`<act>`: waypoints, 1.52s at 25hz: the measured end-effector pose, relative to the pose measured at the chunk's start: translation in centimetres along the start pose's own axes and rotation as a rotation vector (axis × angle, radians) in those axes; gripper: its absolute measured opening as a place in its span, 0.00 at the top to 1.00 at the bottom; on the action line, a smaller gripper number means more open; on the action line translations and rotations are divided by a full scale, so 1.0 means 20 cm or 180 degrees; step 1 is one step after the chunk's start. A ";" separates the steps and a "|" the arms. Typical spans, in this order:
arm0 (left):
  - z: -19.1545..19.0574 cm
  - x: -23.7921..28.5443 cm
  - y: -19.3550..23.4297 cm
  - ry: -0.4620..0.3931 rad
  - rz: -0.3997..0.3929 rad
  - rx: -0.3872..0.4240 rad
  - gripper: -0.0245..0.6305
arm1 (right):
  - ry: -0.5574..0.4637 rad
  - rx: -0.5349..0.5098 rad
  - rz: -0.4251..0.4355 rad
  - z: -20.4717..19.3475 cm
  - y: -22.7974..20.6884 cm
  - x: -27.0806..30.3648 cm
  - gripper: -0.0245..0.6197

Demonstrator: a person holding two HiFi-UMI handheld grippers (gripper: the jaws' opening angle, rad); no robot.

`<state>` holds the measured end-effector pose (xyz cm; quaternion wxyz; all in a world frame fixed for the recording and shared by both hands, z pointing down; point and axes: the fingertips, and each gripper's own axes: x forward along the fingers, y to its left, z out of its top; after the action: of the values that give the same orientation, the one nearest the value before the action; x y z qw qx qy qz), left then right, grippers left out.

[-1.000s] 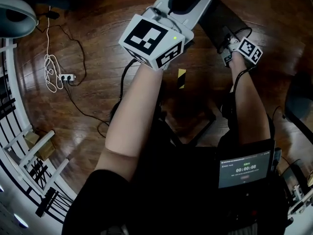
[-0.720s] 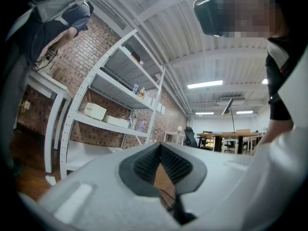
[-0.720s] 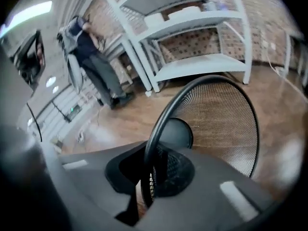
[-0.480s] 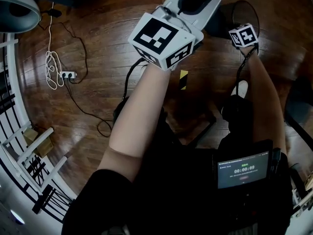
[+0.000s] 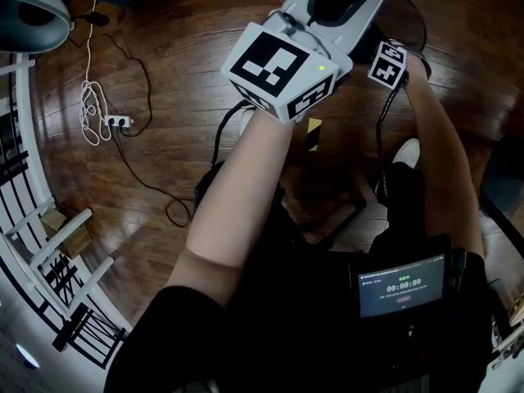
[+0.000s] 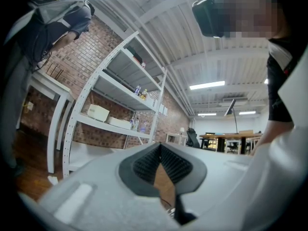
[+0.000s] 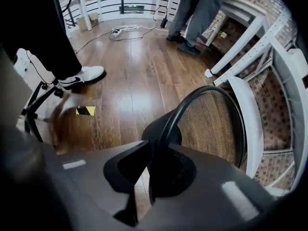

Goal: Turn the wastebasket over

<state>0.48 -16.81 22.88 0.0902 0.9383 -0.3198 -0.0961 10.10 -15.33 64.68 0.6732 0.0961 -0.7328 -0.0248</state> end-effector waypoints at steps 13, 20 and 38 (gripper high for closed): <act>-0.03 0.02 -0.01 0.0019 -0.0001 -0.0039 0.96 | 0.0167 -0.0509 0.0112 -0.06 0.17 0.11 0.91; -0.03 0.02 0.00 0.0049 -0.0014 -0.0048 0.96 | 0.0146 -0.0469 0.0138 -0.06 0.18 0.10 0.86; -0.15 0.10 -0.12 0.0273 -0.0160 0.0083 0.96 | -0.1503 0.0414 -0.0499 0.09 0.00 -0.69 0.93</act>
<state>4.18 -15.87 24.91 0.0892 0.9504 -0.2931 -0.0539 9.32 -13.21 51.04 0.4718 0.1872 -0.8600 -0.0515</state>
